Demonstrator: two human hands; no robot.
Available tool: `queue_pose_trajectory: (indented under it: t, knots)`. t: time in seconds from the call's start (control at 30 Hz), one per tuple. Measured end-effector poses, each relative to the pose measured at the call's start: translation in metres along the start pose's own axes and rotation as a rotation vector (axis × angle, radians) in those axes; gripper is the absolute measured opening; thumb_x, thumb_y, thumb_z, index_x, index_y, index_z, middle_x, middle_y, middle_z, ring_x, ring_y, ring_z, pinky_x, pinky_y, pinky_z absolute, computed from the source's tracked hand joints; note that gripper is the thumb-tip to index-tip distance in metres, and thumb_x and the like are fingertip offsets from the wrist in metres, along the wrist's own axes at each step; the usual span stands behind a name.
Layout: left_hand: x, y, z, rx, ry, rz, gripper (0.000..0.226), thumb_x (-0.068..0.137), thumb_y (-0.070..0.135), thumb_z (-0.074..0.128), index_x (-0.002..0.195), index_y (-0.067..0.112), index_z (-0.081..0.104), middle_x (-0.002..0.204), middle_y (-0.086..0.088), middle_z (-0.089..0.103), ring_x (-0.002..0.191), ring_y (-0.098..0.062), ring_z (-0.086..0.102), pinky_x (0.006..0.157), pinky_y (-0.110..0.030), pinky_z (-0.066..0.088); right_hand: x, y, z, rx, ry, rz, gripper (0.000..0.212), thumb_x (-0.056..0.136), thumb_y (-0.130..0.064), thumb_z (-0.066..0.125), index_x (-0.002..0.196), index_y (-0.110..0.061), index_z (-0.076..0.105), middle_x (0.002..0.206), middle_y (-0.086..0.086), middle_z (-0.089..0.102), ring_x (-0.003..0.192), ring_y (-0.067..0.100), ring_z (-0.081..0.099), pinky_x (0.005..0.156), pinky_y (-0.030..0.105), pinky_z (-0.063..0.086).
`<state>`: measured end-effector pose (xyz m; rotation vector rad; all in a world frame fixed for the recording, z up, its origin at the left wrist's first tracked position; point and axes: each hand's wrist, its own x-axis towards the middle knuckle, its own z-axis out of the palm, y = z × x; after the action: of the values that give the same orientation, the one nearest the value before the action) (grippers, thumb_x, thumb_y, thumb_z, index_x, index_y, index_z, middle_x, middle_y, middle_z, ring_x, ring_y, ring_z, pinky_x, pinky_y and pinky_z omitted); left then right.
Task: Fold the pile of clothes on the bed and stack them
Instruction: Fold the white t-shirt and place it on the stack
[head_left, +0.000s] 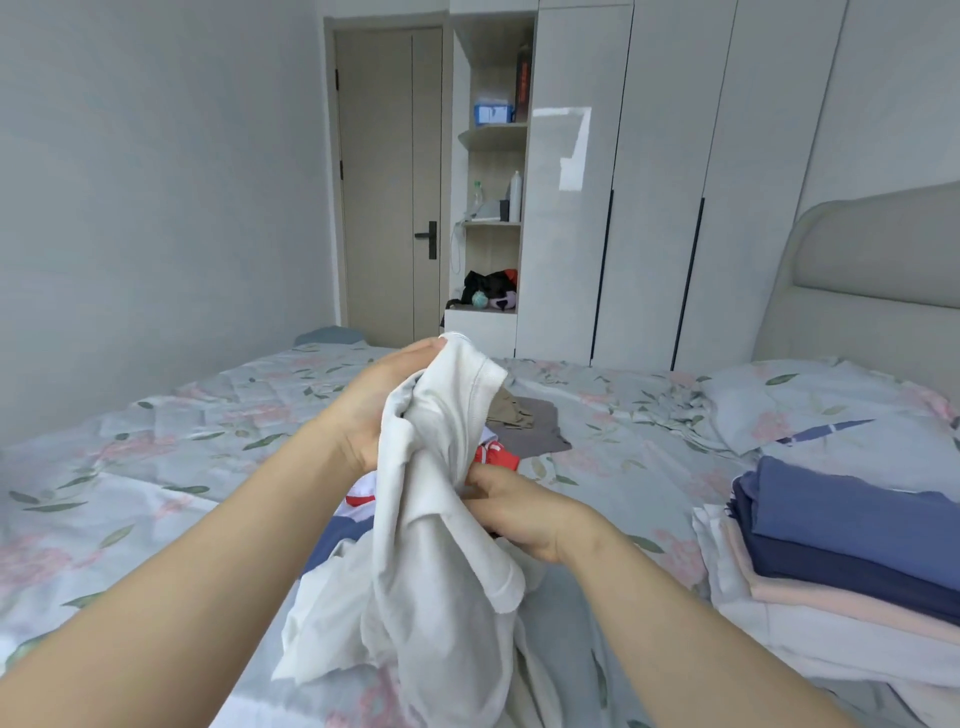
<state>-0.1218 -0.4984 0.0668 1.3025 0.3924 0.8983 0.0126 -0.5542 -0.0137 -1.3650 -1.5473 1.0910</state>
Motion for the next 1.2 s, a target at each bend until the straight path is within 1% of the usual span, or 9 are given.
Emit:
queue_pose_trajectory:
  t: [0.13,0.23,0.33,0.5,0.6,0.73,0.83,1.07,1.2]
  knots:
    - [0.012,0.017,-0.016,-0.077,0.043,-0.004,0.026,0.098,0.013,0.042,0.072,0.017,0.042,0.063,0.001,0.035,0.049,-0.009,0.04,0.048,-0.016,0.039,-0.011,-0.019,-0.024,0.05,0.265,-0.118,0.019,0.094,-0.001,0.053,0.104,-0.017,0.056,0.08,-0.013,0.066,0.063,-0.007,0.059,0.057,0.011,0.043]
    - [0.018,0.023,-0.018,0.015,0.125,0.03,0.018,0.098,0.025,0.049,0.082,0.015,0.052,0.069,-0.002,0.052,0.058,-0.013,0.054,0.055,-0.021,0.048,-0.022,-0.047,-0.051,-0.053,0.553,-0.227,0.011,0.09,-0.005,0.06,0.092,-0.014,0.055,0.079,-0.003,0.063,0.061,0.002,0.058,0.056,0.02,0.044]
    - [0.02,0.037,-0.001,0.155,0.119,0.146,0.011,0.094,0.027,0.056,0.097,0.017,0.059,0.081,0.002,0.067,0.067,-0.01,0.065,0.058,-0.022,0.054,-0.036,-0.084,-0.07,-0.152,0.798,-0.364,0.025,0.082,-0.004,0.066,0.072,-0.019,0.048,0.072,0.001,0.058,0.065,0.013,0.049,0.06,0.027,0.038]
    - [0.02,0.067,0.032,0.572,-0.017,0.304,0.029,0.072,0.014,0.081,0.094,0.023,0.065,0.088,0.006,0.071,0.079,-0.009,0.066,0.072,-0.024,0.054,-0.072,-0.134,-0.087,-0.253,1.059,-0.593,0.028,0.074,-0.008,0.07,0.066,-0.022,0.047,0.064,-0.01,0.05,0.058,0.001,0.042,0.055,0.015,0.035]
    - [0.023,0.08,0.042,0.739,0.116,0.452,0.018,0.075,0.02,0.079,0.086,0.022,0.065,0.084,0.005,0.068,0.078,-0.011,0.061,0.071,-0.026,0.048,-0.087,-0.135,-0.096,-0.42,1.015,-0.529,0.03,0.075,-0.013,0.072,0.066,-0.022,0.046,0.063,-0.01,0.047,0.056,0.003,0.038,0.052,0.016,0.031]
    - [0.026,0.078,0.045,1.039,0.207,0.601,0.02,0.081,0.024,0.072,0.072,0.029,0.054,0.071,0.011,0.057,0.073,-0.013,0.051,0.058,-0.016,0.035,-0.099,-0.106,-0.116,-0.964,0.801,-0.106,0.033,0.078,-0.03,0.072,0.065,-0.027,0.042,0.065,-0.011,0.049,0.072,0.016,0.048,0.065,0.03,0.031]
    - [0.029,0.07,0.039,1.058,0.286,0.629,0.017,0.084,0.024,0.068,0.075,0.016,0.057,0.071,0.001,0.057,0.075,-0.019,0.05,0.058,-0.016,0.033,-0.105,-0.083,-0.124,-1.186,0.8,0.081,0.025,0.08,-0.036,0.064,0.066,-0.028,0.045,0.068,-0.01,0.05,0.082,0.02,0.051,0.076,0.032,0.031]
    - [0.039,0.067,0.014,1.166,0.295,0.472,0.032,0.094,0.03,0.056,0.07,0.018,0.038,0.071,0.004,0.046,0.08,-0.022,0.044,0.064,-0.031,0.027,-0.118,-0.064,-0.141,-1.195,0.752,0.292,0.013,0.082,-0.024,0.059,0.072,-0.023,0.051,0.077,-0.005,0.051,0.084,0.023,0.054,0.055,0.028,0.034]
    - [0.046,0.069,-0.005,1.436,0.284,0.364,0.034,0.096,0.028,0.049,0.066,0.015,0.037,0.069,-0.001,0.044,0.078,-0.027,0.046,0.062,-0.033,0.03,-0.122,-0.07,-0.146,-1.211,0.811,0.346,0.011,0.088,-0.022,0.05,0.078,-0.022,0.047,0.095,0.002,0.057,0.09,0.025,0.055,0.063,0.029,0.038]
